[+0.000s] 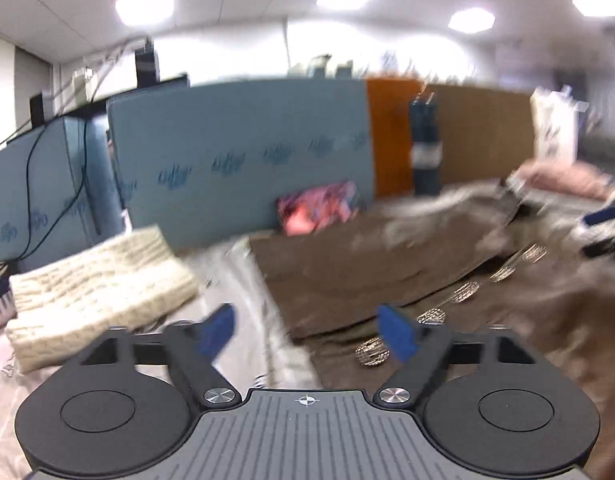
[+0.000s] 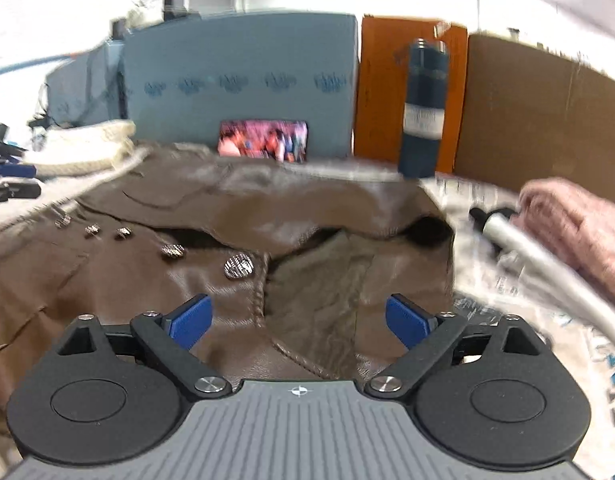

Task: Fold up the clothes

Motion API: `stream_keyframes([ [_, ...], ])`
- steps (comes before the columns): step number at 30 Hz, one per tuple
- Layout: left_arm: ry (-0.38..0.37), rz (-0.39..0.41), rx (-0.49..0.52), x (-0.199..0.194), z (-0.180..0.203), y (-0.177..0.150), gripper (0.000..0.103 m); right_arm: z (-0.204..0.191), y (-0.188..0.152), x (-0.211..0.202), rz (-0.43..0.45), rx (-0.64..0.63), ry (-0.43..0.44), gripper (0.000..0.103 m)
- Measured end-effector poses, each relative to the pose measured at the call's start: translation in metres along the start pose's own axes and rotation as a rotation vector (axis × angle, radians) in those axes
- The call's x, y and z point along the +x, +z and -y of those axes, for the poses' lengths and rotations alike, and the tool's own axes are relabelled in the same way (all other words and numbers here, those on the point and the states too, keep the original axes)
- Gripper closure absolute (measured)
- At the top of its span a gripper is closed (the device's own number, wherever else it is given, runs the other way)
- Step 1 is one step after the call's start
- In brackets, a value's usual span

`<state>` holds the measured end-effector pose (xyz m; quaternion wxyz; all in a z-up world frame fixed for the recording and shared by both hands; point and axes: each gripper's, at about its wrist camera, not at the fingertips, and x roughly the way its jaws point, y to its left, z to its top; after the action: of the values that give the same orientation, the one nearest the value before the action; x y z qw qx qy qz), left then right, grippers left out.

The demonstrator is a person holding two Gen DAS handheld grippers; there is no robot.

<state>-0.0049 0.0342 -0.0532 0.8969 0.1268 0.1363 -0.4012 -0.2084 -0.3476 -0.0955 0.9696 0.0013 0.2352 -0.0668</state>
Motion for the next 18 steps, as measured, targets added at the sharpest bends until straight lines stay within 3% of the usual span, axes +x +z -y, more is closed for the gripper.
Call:
stream_keyframes([
  [2, -0.057, 0.043, 0.018, -0.019, 0.006, -0.001, 0.011, -0.003, -0.003, -0.016, 0.040, -0.041, 0.005, 0.002],
  [5, -0.149, 0.058, 0.145, -0.046, 0.026, -0.006, 0.010, -0.008, -0.009, -0.038, 0.049, -0.101, 0.023, 0.002],
  [9, -0.368, 0.017, 0.265, -0.071, 0.050, -0.010, 0.010, -0.017, -0.018, -0.068, 0.005, -0.189, 0.048, 0.001],
  [11, -0.442, -0.017, 0.316, -0.075, 0.058, -0.012, 0.010, -0.025, -0.023, -0.080, -0.024, -0.242, 0.053, 0.001],
  [14, -0.486, -0.081, 0.426, -0.073, 0.076, -0.018, 0.010, -0.038, -0.029, -0.086, -0.077, -0.328, 0.055, 0.001],
  [18, -0.480, -0.138, 0.549, -0.072, 0.097, -0.029, 0.010, -0.051, -0.037, -0.079, -0.152, -0.440, 0.019, 0.001],
])
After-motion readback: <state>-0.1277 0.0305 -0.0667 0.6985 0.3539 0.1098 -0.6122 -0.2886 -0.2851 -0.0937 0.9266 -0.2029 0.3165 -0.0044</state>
